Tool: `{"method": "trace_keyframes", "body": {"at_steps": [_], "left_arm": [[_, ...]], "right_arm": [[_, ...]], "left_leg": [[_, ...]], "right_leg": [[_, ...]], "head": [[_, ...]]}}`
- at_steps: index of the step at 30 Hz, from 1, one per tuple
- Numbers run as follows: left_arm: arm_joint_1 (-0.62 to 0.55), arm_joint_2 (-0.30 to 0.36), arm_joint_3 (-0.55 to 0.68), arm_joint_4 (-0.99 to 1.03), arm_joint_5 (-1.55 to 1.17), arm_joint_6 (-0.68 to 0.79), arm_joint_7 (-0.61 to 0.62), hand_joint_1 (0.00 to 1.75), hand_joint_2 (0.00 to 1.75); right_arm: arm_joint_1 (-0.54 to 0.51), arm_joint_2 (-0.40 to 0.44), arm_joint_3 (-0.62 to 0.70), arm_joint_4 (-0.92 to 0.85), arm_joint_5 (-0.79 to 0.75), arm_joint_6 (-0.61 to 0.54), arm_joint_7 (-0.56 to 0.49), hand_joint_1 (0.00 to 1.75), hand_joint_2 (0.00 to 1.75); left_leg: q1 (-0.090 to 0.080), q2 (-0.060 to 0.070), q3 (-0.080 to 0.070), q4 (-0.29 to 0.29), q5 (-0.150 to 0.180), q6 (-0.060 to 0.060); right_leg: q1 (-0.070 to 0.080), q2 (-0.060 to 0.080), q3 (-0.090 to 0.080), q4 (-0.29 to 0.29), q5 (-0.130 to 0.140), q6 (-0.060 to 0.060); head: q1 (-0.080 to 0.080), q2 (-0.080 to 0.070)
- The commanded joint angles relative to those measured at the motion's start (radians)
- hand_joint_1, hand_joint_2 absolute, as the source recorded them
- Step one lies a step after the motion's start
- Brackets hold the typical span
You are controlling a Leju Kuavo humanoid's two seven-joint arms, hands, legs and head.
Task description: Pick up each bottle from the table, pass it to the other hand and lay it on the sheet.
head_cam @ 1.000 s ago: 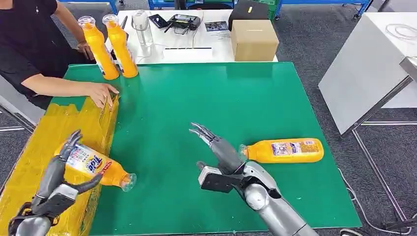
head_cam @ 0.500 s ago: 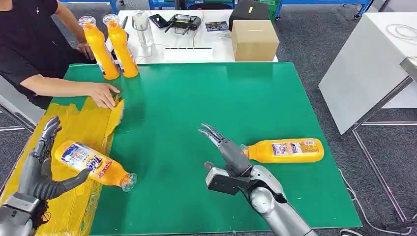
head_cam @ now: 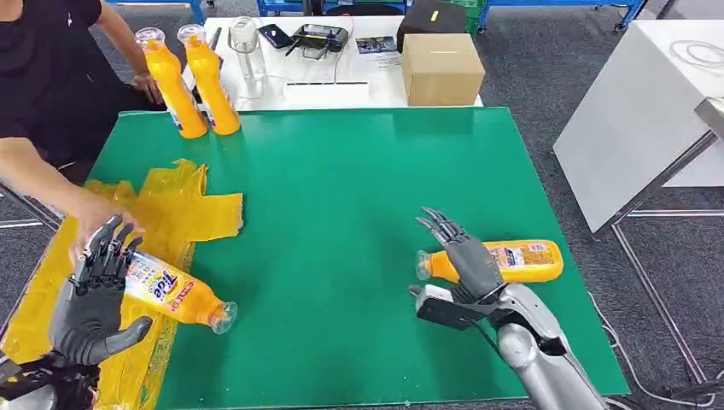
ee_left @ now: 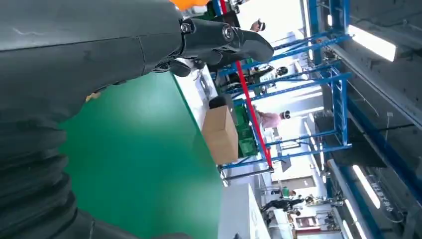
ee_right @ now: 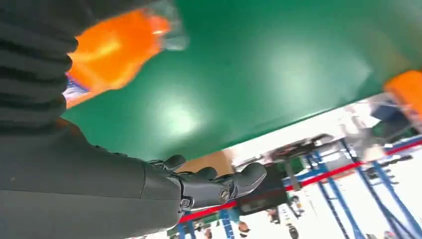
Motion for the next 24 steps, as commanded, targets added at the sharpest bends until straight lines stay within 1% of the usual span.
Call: {"method": "trace_keyframes", "body": {"at_steps": [1, 3, 4, 7, 10, 14, 15, 16, 24], "left_arm": [[0.008, -0.031, -0.025, 0.023, 0.023, 0.001, 0.023, 0.0, 1.75], [0.001, -0.018, -0.026, 0.035, 0.038, -0.01, 0.023, 0.0, 1.75], [-0.009, -0.006, -0.019, 0.047, 0.047, -0.012, 0.023, 0.0, 1.75], [-0.023, 0.021, 0.01, 0.073, 0.08, -0.033, 0.028, 0.0, 1.75], [-0.024, 0.022, 0.018, 0.074, 0.083, -0.043, 0.029, 0.0, 1.75], [-0.013, 0.023, 0.032, 0.074, 0.096, -0.057, 0.038, 0.0, 1.75], [-0.014, 0.023, 0.033, 0.075, 0.096, -0.058, 0.038, 0.0, 1.75], [-0.014, 0.023, 0.033, 0.075, 0.096, -0.058, 0.038, 0.0, 1.75], [-0.018, 0.024, 0.03, 0.081, 0.1, -0.061, 0.042, 0.0, 1.75]], "right_arm": [[0.064, -0.053, -0.113, -0.02, 0.03, 0.003, 0.016, 0.0, 1.75], [0.046, -0.064, -0.12, 0.003, 0.022, 0.031, 0.02, 0.0, 1.75], [0.02, -0.075, -0.112, 0.029, 0.017, 0.056, 0.023, 0.0, 1.75], [-0.011, -0.126, -0.099, 0.054, -0.01, 0.107, 0.024, 0.0, 1.75], [-0.006, -0.143, -0.105, 0.048, -0.021, 0.112, 0.023, 0.0, 1.75], [0.026, -0.198, -0.124, 0.026, -0.051, 0.13, 0.04, 0.0, 1.75], [0.031, -0.203, -0.129, 0.024, -0.052, 0.13, 0.041, 0.0, 1.75], [0.031, -0.203, -0.129, 0.024, -0.052, 0.13, 0.041, 0.0, 1.75], [0.025, -0.21, -0.131, 0.035, -0.059, 0.14, 0.054, 0.0, 1.75]], "left_leg": [[-0.001, -0.002, 0.002, -0.001, 0.0, 0.0], [0.0, -0.002, 0.002, 0.0, -0.001, 0.001], [-0.001, -0.002, 0.001, -0.001, 0.0, 0.001], [-0.001, 0.001, 0.001, -0.001, 0.0, 0.001], [-0.001, 0.0, 0.002, -0.001, 0.0, 0.001], [-0.001, -0.001, 0.001, -0.001, 0.0, 0.001], [-0.001, -0.001, 0.003, -0.001, -0.001, 0.002], [-0.001, -0.001, 0.001, -0.001, 0.0, 0.001], [-0.001, 0.0, 0.002, -0.001, 0.0, 0.001]], "right_leg": [[0.0, -0.002, 0.002, -0.001, -0.001, 0.0], [0.0, -0.002, 0.002, 0.0, -0.001, 0.0], [-0.001, -0.001, 0.002, 0.0, -0.001, 0.0], [-0.001, 0.001, 0.0, 0.0, 0.0, 0.0], [-0.001, 0.0, 0.002, 0.0, -0.001, 0.0], [-0.001, -0.001, 0.002, 0.0, 0.0, 0.0], [-0.001, -0.001, 0.004, -0.001, -0.002, 0.0], [-0.001, -0.001, 0.002, 0.0, -0.001, 0.0], [-0.001, 0.0, 0.002, -0.001, 0.0, 0.0]], "head": [[0.0, 0.0], [0.0, 0.0], [0.0, 0.0], [0.0, 0.0], [0.0, 0.0], [0.0, 0.0], [0.0, 0.0], [0.0, 0.0], [0.0, 0.0]]}}
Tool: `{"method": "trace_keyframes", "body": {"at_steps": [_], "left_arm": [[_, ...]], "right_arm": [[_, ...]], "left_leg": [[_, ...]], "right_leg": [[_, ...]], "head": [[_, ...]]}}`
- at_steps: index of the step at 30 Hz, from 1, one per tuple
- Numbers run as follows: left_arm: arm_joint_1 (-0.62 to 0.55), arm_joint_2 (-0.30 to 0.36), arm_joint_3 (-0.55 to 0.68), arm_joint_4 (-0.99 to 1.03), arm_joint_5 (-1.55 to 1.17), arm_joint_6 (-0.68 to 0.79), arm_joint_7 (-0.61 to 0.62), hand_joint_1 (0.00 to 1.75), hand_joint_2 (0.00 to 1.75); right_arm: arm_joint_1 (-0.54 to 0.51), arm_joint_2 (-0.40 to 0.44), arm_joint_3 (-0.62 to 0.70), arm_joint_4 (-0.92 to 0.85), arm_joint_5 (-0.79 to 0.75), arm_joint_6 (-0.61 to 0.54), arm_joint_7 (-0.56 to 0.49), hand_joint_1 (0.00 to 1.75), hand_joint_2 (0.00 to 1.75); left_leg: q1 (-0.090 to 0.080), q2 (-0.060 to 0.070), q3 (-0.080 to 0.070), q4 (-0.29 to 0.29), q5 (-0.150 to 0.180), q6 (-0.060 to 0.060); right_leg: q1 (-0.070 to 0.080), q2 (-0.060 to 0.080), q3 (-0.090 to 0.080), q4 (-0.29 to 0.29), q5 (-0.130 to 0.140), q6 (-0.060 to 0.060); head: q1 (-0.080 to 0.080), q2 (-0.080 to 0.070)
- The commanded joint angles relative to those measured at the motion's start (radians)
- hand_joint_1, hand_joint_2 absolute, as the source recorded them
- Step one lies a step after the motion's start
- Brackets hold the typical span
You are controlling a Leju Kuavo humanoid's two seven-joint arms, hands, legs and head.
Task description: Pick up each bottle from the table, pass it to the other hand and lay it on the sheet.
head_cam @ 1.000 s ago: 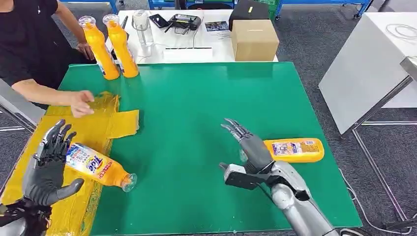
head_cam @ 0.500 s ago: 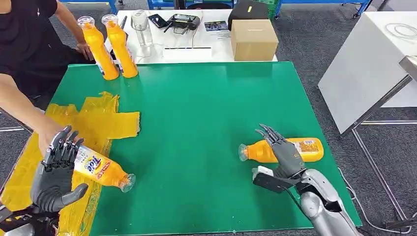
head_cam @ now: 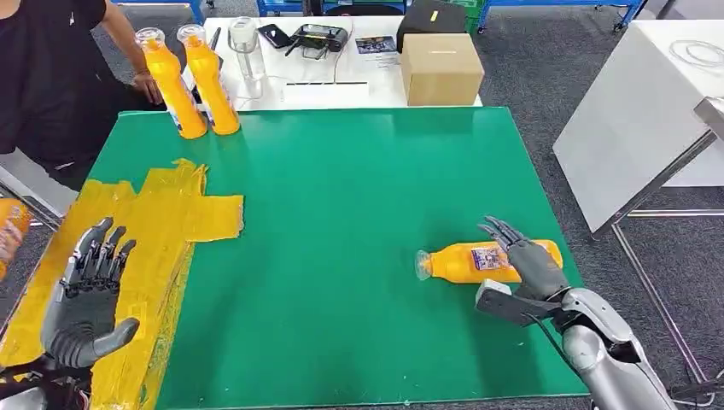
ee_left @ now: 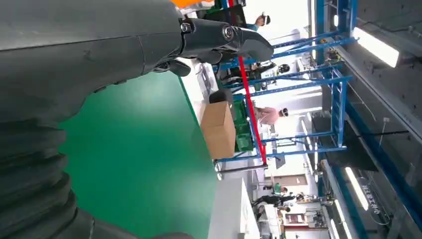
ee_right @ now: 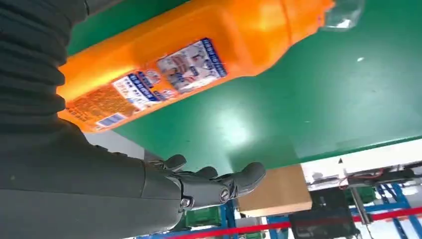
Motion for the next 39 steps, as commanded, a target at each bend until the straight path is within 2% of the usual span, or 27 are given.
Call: {"method": "trace_keyframes", "body": {"at_steps": [1, 7, 15, 26, 39], "left_arm": [[-0.036, 0.009, 0.008, 0.076, 0.009, -0.011, 0.01, 0.0, 1.75], [-0.082, 0.027, -0.01, 0.125, 0.025, -0.019, 0.014, 0.0, 1.75], [-0.102, 0.039, -0.019, 0.149, 0.036, -0.027, 0.013, 0.0, 1.75], [-0.09, 0.036, -0.026, 0.157, 0.046, -0.033, 0.011, 0.0, 1.75], [-0.108, 0.026, -0.051, 0.18, 0.059, -0.035, 0.013, 0.0, 1.75]], "right_arm": [[-0.027, -0.029, -0.015, 0.057, -0.018, 0.027, 0.024, 0.0, 1.75], [-0.077, -0.108, -0.029, 0.145, -0.054, 0.09, 0.027, 0.0, 1.75], [-0.102, -0.121, 0.005, 0.176, -0.056, 0.106, 0.025, 0.0, 1.75], [-0.2, -0.076, 0.1, 0.303, -0.041, 0.106, 0.019, 0.0, 1.75], [-0.299, -0.074, 0.262, 0.434, -0.01, 0.091, 0.019, 0.0, 1.75]], "left_leg": [[0.0, -0.001, 0.004, -0.001, -0.001, 0.0], [0.0, -0.001, 0.001, -0.001, 0.0, 0.001], [-0.001, -0.001, 0.003, -0.001, 0.0, 0.0], [0.0, 0.001, 0.005, -0.002, 0.0, 0.0], [0.0, 0.002, 0.003, -0.001, 0.0, 0.0]], "right_leg": [[0.0, 0.0, 0.003, -0.001, -0.001, 0.0], [0.0, -0.001, 0.002, -0.001, 0.0, 0.0], [-0.001, 0.0, 0.004, -0.001, 0.0, 0.0], [0.0, 0.002, 0.004, -0.002, 0.0, 0.0], [0.0, 0.002, 0.003, -0.001, 0.001, 0.0]], "head": [[0.001, 0.0], [0.001, 0.0], [0.001, 0.0], [0.0, 0.0], [0.001, 0.0]]}}
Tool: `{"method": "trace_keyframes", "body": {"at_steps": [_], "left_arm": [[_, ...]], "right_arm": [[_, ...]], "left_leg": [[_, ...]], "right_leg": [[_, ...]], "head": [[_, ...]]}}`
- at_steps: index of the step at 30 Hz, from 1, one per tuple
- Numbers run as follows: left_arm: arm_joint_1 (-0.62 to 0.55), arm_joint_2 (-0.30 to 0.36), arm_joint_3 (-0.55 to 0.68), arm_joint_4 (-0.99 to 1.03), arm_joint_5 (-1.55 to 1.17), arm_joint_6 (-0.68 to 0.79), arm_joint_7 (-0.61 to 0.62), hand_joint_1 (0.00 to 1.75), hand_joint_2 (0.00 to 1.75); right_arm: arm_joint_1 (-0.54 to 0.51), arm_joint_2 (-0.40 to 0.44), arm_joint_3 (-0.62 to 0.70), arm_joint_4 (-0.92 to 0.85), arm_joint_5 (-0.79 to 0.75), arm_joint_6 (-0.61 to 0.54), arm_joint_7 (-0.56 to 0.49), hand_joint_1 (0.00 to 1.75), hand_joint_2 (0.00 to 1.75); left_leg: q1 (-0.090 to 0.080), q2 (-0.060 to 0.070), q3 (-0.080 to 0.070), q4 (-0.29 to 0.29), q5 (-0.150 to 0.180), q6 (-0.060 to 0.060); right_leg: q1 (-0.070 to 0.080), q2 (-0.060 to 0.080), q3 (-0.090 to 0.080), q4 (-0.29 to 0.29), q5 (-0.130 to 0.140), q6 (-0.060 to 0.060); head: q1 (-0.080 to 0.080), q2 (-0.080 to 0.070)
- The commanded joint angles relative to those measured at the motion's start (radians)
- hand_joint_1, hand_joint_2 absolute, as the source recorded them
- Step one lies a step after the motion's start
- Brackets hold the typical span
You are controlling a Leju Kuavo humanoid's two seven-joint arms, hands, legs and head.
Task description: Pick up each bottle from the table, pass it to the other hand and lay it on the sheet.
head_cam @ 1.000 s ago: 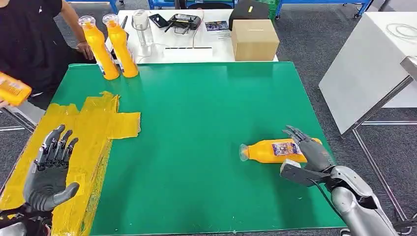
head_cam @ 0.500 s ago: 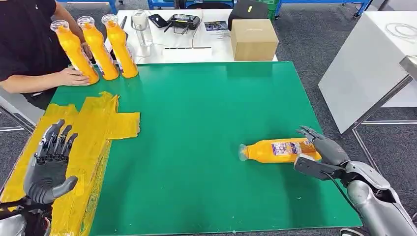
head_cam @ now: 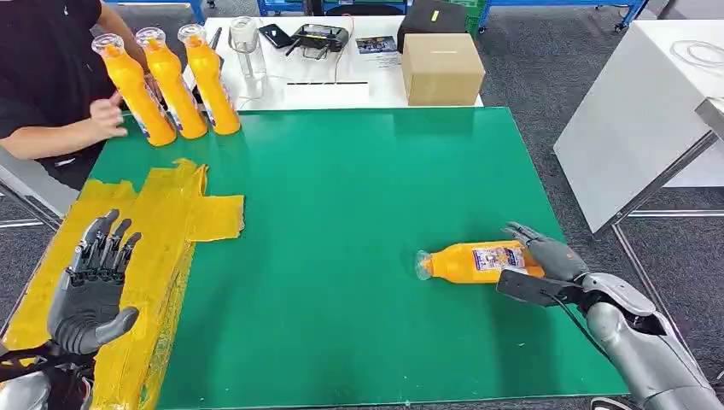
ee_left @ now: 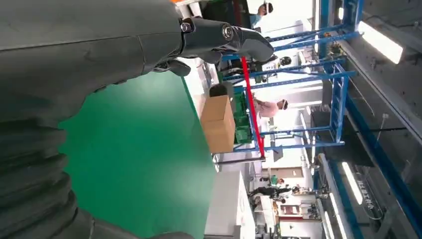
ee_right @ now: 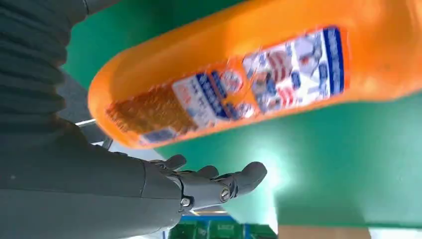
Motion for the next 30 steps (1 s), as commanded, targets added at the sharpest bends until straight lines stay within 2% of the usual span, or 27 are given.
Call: {"method": "trace_keyframes", "body": {"at_steps": [1, 4, 8, 12, 18, 30], "left_arm": [[-0.045, -0.002, -0.033, 0.092, 0.02, -0.003, 0.007, 0.0, 1.75], [-0.062, -0.001, -0.031, 0.105, 0.016, 0.009, 0.01, 0.0, 1.75], [-0.062, -0.001, -0.031, 0.105, 0.016, 0.009, 0.01, 0.0, 1.75], [-0.079, -0.005, -0.036, 0.123, 0.032, 0.003, 0.023, 0.0, 1.75], [-0.055, -0.028, -0.044, 0.103, 0.054, 0.001, 0.043, 0.0, 1.75], [-0.053, -0.038, -0.044, 0.1, 0.064, 0.006, 0.05, 0.0, 1.75]], "right_arm": [[-0.134, 0.028, 0.163, 0.173, 0.013, 0.0, 0.001, 0.0, 1.75], [-0.181, 0.017, 0.195, 0.194, 0.023, 0.033, 0.006, 0.0, 1.75], [-0.181, 0.017, 0.195, 0.194, 0.023, 0.033, 0.006, 0.0, 1.75], [-0.249, 0.003, 0.264, 0.231, 0.028, 0.086, 0.017, 0.0, 1.75], [-0.309, 0.0, 0.356, 0.292, 0.067, 0.082, 0.054, 0.0, 1.75], [-0.237, -0.096, 0.403, 0.251, 0.016, 0.079, 0.08, 0.0, 1.75]], "left_leg": [[0.0, 0.002, 0.003, -0.001, 0.0, 0.0], [0.0, 0.001, 0.002, -0.001, 0.0, 0.0], [-0.001, 0.002, 0.003, -0.001, -0.001, 0.0], [-0.001, 0.001, 0.003, -0.001, -0.001, 0.0], [-0.001, 0.002, 0.002, -0.001, 0.0, 0.0], [-0.001, -0.002, 0.003, -0.001, -0.001, 0.001]], "right_leg": [[0.0, 0.002, 0.002, -0.001, 0.0, 0.0], [0.0, 0.002, 0.001, -0.001, 0.0, 0.0], [-0.001, 0.003, 0.002, 0.0, 0.0, 0.0], [-0.001, 0.002, 0.002, 0.0, 0.0, 0.0], [0.0, 0.002, 0.001, 0.0, 0.0, 0.0], [0.0, -0.001, 0.004, -0.001, -0.001, 0.0]], "head": [[0.0, 0.0], [0.0, 0.0], [0.0, 0.0], [0.0, 0.0], [0.0, 0.0], [0.0, 0.0]]}}
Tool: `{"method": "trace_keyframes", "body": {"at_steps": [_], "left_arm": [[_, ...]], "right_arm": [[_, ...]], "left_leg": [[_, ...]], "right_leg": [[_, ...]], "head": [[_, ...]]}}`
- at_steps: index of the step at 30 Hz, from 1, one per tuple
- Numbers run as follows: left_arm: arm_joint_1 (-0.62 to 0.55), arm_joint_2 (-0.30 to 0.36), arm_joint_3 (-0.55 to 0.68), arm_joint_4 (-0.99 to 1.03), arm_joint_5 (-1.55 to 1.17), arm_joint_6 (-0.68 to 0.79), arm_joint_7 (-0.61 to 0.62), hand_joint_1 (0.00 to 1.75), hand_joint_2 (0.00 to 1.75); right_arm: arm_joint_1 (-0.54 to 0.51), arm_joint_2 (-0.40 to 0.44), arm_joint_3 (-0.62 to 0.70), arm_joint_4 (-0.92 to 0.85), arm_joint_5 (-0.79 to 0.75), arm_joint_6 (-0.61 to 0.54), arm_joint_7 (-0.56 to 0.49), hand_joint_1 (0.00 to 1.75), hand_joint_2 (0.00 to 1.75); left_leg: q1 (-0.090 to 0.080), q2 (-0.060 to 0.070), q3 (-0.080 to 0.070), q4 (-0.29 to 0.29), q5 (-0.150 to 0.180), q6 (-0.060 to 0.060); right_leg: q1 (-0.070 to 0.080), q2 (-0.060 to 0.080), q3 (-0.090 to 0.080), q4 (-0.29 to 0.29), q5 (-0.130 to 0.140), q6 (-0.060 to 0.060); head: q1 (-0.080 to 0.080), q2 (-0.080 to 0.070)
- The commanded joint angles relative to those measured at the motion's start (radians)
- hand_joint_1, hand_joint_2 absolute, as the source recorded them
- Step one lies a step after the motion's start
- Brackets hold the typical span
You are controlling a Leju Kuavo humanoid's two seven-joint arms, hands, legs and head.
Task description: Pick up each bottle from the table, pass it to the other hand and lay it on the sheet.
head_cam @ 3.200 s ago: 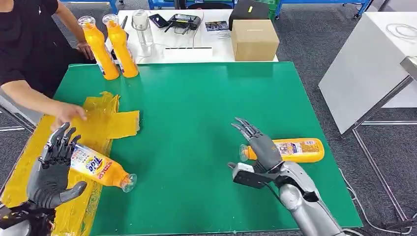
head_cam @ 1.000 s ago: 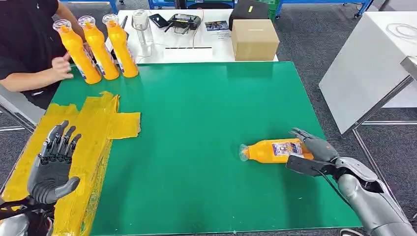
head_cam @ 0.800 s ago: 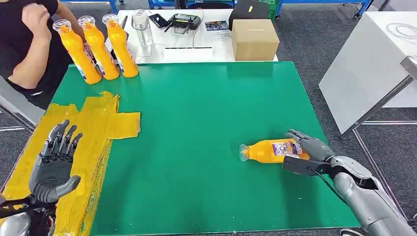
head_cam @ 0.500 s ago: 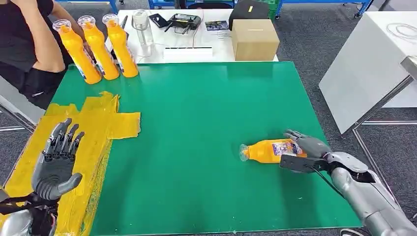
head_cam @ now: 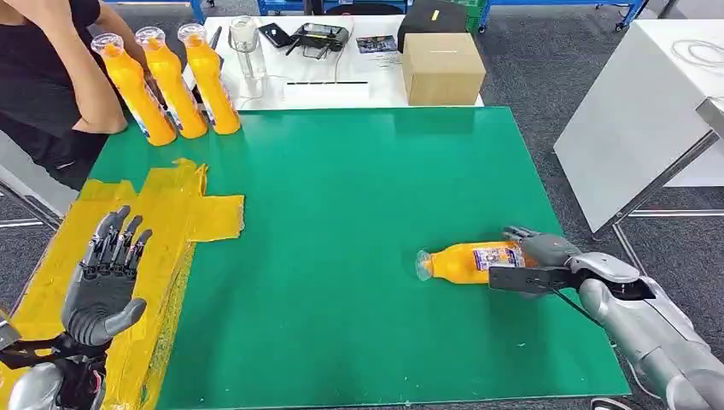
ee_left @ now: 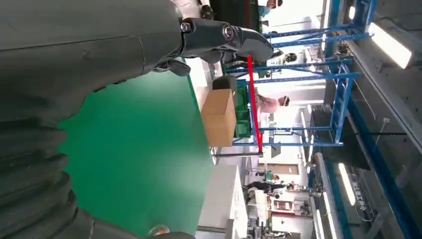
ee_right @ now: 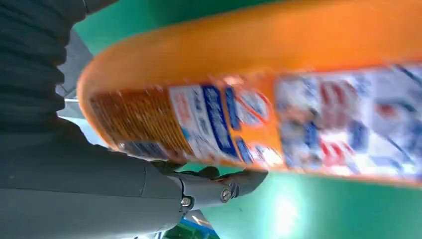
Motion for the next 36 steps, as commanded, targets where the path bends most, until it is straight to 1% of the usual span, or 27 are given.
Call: {"method": "trace_keyframes", "body": {"at_steps": [1, 3, 4, 5, 7, 8, 9, 10, 11, 13, 16, 21, 23, 25, 27, 28, 30, 33, 36], "left_arm": [[-0.024, -0.02, -0.019, 0.044, 0.01, 0.006, 0.012, 0.0, 1.75], [-0.026, -0.017, -0.018, 0.043, 0.015, 0.003, 0.013, 0.0, 1.75], [-0.026, -0.017, -0.018, 0.043, 0.015, 0.003, 0.013, 0.0, 1.75], [-0.026, -0.017, -0.018, 0.043, 0.015, 0.003, 0.013, 0.0, 1.75], [-0.031, -0.015, -0.015, 0.054, 0.064, -0.016, 0.033, 0.0, 1.75], [-0.022, -0.014, -0.012, 0.045, 0.07, -0.02, 0.033, 0.0, 1.75], [-0.015, -0.013, -0.007, 0.039, 0.07, -0.022, 0.032, 0.0, 1.75], [-0.012, -0.014, -0.003, 0.036, 0.072, -0.026, 0.032, 0.0, 1.75], [-0.014, -0.014, 0.0, 0.037, 0.073, -0.028, 0.034, 0.0, 1.75], [-0.025, -0.012, 0.001, 0.043, 0.073, -0.027, 0.038, 0.0, 1.75], [-0.06, -0.005, 0.001, 0.065, 0.082, -0.021, 0.053, 0.0, 1.75], [-0.035, -0.012, 0.001, 0.039, 0.073, -0.015, 0.055, 0.0, 1.75], [-0.028, -0.015, -0.001, 0.033, 0.067, -0.012, 0.054, 0.0, 1.75], [-0.018, -0.019, 0.002, 0.024, 0.066, -0.009, 0.052, 0.0, 1.75], [0.009, -0.027, 0.007, 0.001, 0.06, -0.004, 0.048, 0.0, 1.75], [0.028, -0.033, 0.008, -0.017, 0.053, -0.004, 0.045, 0.0, 1.75], [0.044, -0.038, 0.007, -0.027, 0.048, -0.004, 0.04, 0.0, 1.75], [0.068, -0.048, 0.008, -0.044, 0.039, 0.0, 0.031, 0.0, 1.75], [0.071, -0.048, 0.008, -0.047, 0.038, -0.001, 0.03, 0.0, 1.75]], "right_arm": [[0.004, -0.059, 0.091, 0.03, -0.045, 0.005, 0.01, 0.0, 1.75], [0.013, -0.073, 0.09, 0.019, -0.053, 0.013, 0.012, 0.0, 1.75], [0.013, -0.073, 0.09, 0.019, -0.053, 0.013, 0.012, 0.0, 1.75], [0.013, -0.073, 0.09, 0.019, -0.053, 0.013, 0.012, 0.0, 1.75], [0.014, -0.084, 0.097, 0.007, -0.064, 0.029, 0.016, 0.0, 1.75], [0.035, -0.096, 0.093, -0.01, -0.072, 0.029, 0.018, 0.28, 1.75], [0.065, -0.107, 0.086, -0.023, -0.079, 0.025, 0.02, 1.73, 1.75], [0.086, -0.114, 0.082, -0.037, -0.079, 0.021, 0.028, 1.71, 1.75], [0.101, -0.118, 0.077, -0.043, -0.081, 0.016, 0.032, 1.75, 1.75], [0.115, -0.118, 0.071, -0.042, -0.083, 0.008, 0.035, 1.75, 1.75], [0.084, -0.11, 0.064, -0.035, -0.092, 0.02, 0.038, 1.75, 1.75], [0.118, -0.086, 0.048, -0.04, -0.091, 0.0, 0.049, 1.75, 1.75], [0.129, -0.032, 0.011, -0.002, -0.082, -0.04, 0.054, 1.75, 1.75], [0.132, 0.003, -0.011, 0.015, -0.074, -0.069, 0.05, 1.75, 1.75], [0.16, 0.027, -0.035, 0.006, -0.067, -0.105, 0.054, 1.75, 1.75], [0.182, 0.046, -0.076, -0.01, -0.08, -0.132, 0.05, 1.75, 1.75], [0.202, 0.059, -0.101, -0.028, -0.075, -0.143, 0.05, 1.75, 1.75], [0.231, 0.119, -0.18, -0.062, -0.088, -0.181, 0.025, 1.75, 1.75], [0.234, 0.122, -0.186, -0.069, -0.084, -0.183, 0.027, 1.75, 1.75]], "left_leg": [[0.0, -0.002, 0.003, -0.001, 0.0, 0.0], [0.0, -0.003, 0.004, -0.001, -0.001, 0.0], [0.0, -0.002, 0.002, -0.001, 0.0, 0.0], [0.0, -0.002, 0.003, -0.001, 0.0, 0.0], [0.0, -0.001, 0.004, -0.001, -0.001, 0.0], [0.0, -0.001, 0.002, -0.001, 0.0, 0.0], [0.0, 0.0, 0.003, -0.001, -0.001, 0.0], [0.0, -0.002, 0.003, -0.001, 0.0, 0.0], [0.0, -0.003, 0.004, -0.002, -0.001, 0.0], [0.0, -0.005, 0.005, -0.002, -0.001, 0.0], [0.0, -0.003, 0.003, -0.001, 0.0, 0.0], [0.0, -0.001, 0.004, -0.002, 0.0, 0.001], [0.001, 0.0, 0.005, -0.002, 0.0, 0.001], [0.001, 0.0, 0.006, -0.002, 0.0, 0.001], [0.001, 0.001, 0.006, -0.002, 0.0, 0.001], [0.002, 0.002, 0.008, -0.003, 0.0, 0.001], [0.002, 0.004, 0.007, -0.002, 0.0, 0.001], [0.001, 0.007, 0.009, -0.003, 0.0, 0.001], [0.002, 0.007, 0.007, -0.002, 0.0, 0.001]], "right_leg": [[0.0, -0.002, 0.004, -0.001, -0.001, 0.0], [0.0, -0.003, 0.005, -0.001, -0.002, 0.0], [0.0, -0.002, 0.002, -0.001, -0.001, 0.0], [0.0, -0.002, 0.003, -0.001, -0.001, 0.0], [0.0, 0.0, 0.004, -0.001, -0.001, 0.0], [0.0, 0.0, 0.002, -0.001, 0.0, 0.0], [0.0, 0.0, 0.003, -0.001, -0.001, 0.0], [0.0, -0.001, 0.003, -0.001, -0.001, 0.0], [0.0, -0.002, 0.005, -0.002, -0.001, 0.0], [0.0, -0.004, 0.006, -0.003, -0.002, 0.0], [0.0, -0.003, 0.004, -0.002, -0.001, 0.0], [0.0, -0.001, 0.005, -0.002, 0.0, 0.0], [0.001, -0.001, 0.006, -0.003, 0.0, 0.0], [0.001, 0.0, 0.006, -0.003, 0.001, 0.0], [0.001, 0.001, 0.007, -0.003, 0.001, 0.0], [0.002, 0.003, 0.009, -0.005, 0.001, -0.001], [0.001, 0.004, 0.007, -0.003, 0.001, 0.0], [0.001, 0.005, 0.007, -0.004, 0.001, -0.001], [0.002, 0.005, 0.006, -0.002, 0.001, 0.0]], "head": [[0.0, 0.0], [0.0, 0.0], [0.0, 0.0], [0.0, 0.0], [0.0, 0.0], [0.0, 0.0], [0.0, 0.0], [0.0, 0.0], [0.0, 0.0], [0.0, 0.0], [0.0, 0.0], [0.0, 0.0], [0.0, 0.0], [0.0, 0.0], [0.0, 0.0], [0.0, 0.0], [0.0, 0.0], [0.0, 0.0], [0.001, 0.0]]}}
